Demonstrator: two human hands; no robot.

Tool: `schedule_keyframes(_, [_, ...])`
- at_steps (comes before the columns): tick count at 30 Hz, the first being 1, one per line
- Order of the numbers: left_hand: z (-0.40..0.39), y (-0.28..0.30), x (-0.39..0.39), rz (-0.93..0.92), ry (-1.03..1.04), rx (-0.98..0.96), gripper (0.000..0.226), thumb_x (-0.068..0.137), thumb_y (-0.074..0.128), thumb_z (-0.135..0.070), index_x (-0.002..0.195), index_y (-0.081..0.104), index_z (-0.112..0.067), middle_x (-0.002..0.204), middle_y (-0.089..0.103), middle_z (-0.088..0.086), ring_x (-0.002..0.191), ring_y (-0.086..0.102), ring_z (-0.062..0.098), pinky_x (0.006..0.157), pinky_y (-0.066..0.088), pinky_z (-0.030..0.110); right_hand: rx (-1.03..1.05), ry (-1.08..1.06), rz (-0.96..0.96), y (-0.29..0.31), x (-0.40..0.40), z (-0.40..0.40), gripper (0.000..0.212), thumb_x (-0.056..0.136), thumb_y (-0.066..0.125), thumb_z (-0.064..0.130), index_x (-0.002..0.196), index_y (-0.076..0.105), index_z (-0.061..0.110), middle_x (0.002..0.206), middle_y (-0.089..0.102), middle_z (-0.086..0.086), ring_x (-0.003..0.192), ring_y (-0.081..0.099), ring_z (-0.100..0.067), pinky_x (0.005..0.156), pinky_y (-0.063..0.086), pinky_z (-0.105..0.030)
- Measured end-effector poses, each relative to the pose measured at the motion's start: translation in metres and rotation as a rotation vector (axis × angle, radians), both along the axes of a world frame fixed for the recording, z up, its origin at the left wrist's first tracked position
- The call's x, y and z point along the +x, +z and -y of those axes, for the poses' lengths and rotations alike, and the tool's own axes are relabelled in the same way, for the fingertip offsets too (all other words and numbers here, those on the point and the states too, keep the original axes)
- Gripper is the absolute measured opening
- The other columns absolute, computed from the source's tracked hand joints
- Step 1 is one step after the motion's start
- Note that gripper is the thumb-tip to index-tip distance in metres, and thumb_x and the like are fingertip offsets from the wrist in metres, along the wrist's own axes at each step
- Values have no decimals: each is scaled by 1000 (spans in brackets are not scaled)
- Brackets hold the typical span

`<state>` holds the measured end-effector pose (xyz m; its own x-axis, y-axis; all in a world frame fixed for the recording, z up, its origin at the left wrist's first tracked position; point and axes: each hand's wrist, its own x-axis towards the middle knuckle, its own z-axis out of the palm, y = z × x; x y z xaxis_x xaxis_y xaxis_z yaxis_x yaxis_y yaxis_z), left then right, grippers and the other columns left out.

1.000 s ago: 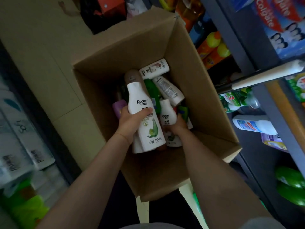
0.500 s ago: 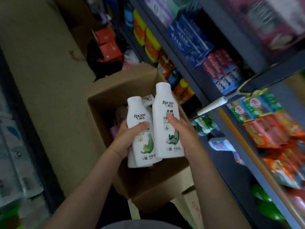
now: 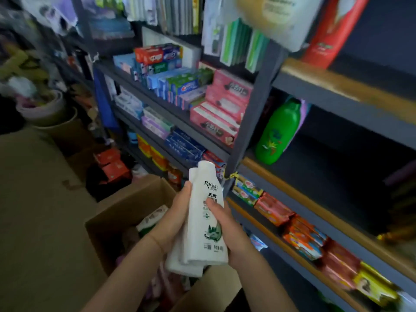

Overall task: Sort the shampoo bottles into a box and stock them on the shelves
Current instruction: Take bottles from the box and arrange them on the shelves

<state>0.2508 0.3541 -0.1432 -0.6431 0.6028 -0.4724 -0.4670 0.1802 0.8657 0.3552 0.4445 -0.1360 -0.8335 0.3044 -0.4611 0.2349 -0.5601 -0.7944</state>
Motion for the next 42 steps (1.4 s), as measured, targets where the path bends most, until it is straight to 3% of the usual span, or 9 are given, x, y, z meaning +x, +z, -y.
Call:
schedule_keyframes(4, [-39,10,26,44,-78,40,95,56,83,-68,133,55,-21,109,74,12,95,74,27,86,59,44,-82,-144,-29,15,34,-30,67,80,79,40,139,53,24,125,66,-20,112,66,-37,87,55,-45])
schedule_keyframes(7, [-68,28,50,-21,-212,84,52,82,74,-41,128,55,-26,98,77,5,88,75,22,75,61,38,-109,-204,-56,30,64,-52,57,83,73,39,134,58,18,121,68,-20,107,68,-37,90,56,-48])
schedule_keyframes(11, [-115,48,67,-136,-279,104,33,95,60,-11,126,57,-1,59,71,-1,53,70,7,47,50,16,-86,-283,-37,50,98,-76,64,73,72,49,127,63,15,113,72,-19,103,70,-35,90,55,-49])
schedule_keyframes(14, [-134,65,92,-117,-409,89,38,86,68,-29,120,61,-12,78,75,8,71,75,16,60,57,25,-67,-306,-45,61,119,-88,62,75,69,47,127,62,13,114,71,-19,102,71,-34,84,58,-45])
schedule_keyframes(17, [-143,58,96,-186,-446,131,47,73,70,-7,116,56,5,65,66,5,54,69,9,46,48,15,34,-333,-56,63,135,-97,59,80,72,39,132,57,15,114,72,-18,101,71,-33,80,59,-41])
schedule_keyframes(20, [-148,56,93,124,-426,217,8,96,54,3,91,59,7,87,62,16,77,63,25,55,49,14,211,-331,-48,66,138,-105,60,76,80,38,129,55,24,109,74,-12,101,72,-31,90,56,-50])
schedule_keyframes(27, [-138,81,120,300,-444,295,44,82,63,-45,110,78,-14,116,71,20,93,71,33,85,53,44,843,-194,290,87,122,-129,64,60,73,73,114,45,56,111,64,11,108,61,-15,93,52,-45])
schedule_keyframes(32, [-170,76,120,443,-374,454,55,89,52,-51,123,71,-13,127,65,21,105,66,35,95,49,47,1292,0,612,128,111,-148,73,69,61,76,129,35,44,113,42,5,114,39,-23,87,27,-42])
schedule_keyframes(42, [-247,81,112,392,-371,544,54,95,49,-52,127,67,-12,125,67,21,107,68,35,87,54,46,1217,-74,604,123,98,-232,99,47,56,90,130,45,36,134,54,0,128,47,-30,106,38,-52])
